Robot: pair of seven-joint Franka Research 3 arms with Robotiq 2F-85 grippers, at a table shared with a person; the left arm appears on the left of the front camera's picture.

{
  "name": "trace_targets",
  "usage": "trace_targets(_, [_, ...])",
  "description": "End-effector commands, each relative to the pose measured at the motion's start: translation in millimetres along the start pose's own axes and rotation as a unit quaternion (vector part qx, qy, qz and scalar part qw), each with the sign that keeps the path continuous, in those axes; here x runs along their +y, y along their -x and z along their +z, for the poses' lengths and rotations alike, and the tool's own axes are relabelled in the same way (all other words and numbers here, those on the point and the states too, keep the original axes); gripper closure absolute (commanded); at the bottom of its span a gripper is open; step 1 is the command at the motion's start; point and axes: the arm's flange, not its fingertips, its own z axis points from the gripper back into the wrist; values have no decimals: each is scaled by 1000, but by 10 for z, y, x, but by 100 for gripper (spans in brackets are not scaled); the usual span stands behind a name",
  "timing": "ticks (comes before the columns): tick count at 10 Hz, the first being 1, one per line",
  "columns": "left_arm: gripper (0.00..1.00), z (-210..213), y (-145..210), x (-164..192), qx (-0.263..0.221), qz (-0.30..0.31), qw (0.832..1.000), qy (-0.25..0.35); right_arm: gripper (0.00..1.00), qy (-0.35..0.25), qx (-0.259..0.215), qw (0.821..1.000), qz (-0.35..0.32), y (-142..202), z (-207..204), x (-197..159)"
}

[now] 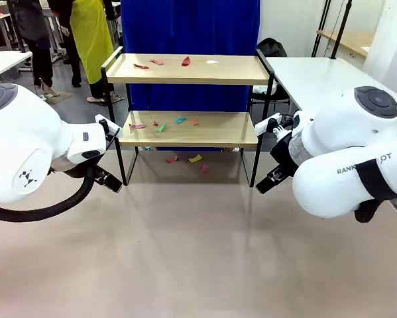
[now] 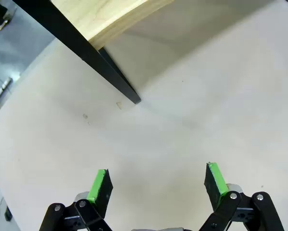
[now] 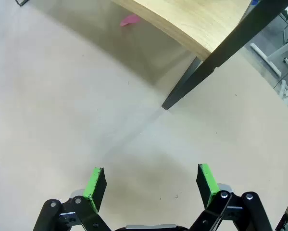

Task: Clean the shelf.
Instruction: Pick up the Duster handed by the human.

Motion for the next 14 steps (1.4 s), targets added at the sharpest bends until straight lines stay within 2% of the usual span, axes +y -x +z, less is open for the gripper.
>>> trace_targets(1, [0,2,-1,0,0,0,1000,0,0,0,0,1000,0,0,0,0])
trace_targets(9, [0,0,-2,-7,0,-1,1000,0,0,0,0,1000,0,0,-1,1])
trace_targets(10, [0,161,-100,18,-19,-12,1000,-19,0,-8,-8,1000,3,-198,153,-78])
trace_targets(12, [0,613,-359,219,-10,-19,999,48,0,12,-33,999,-22,-548,546,-367])
trace_targets(13, [0,841,-465,334,-16,-27,998,46,0,9,-44,998,-34,-635,731,-531])
trace_targets(14, [0,1015,-521,461,-10,-57,996,70,0,2,-57,997,-41,-638,895,-713])
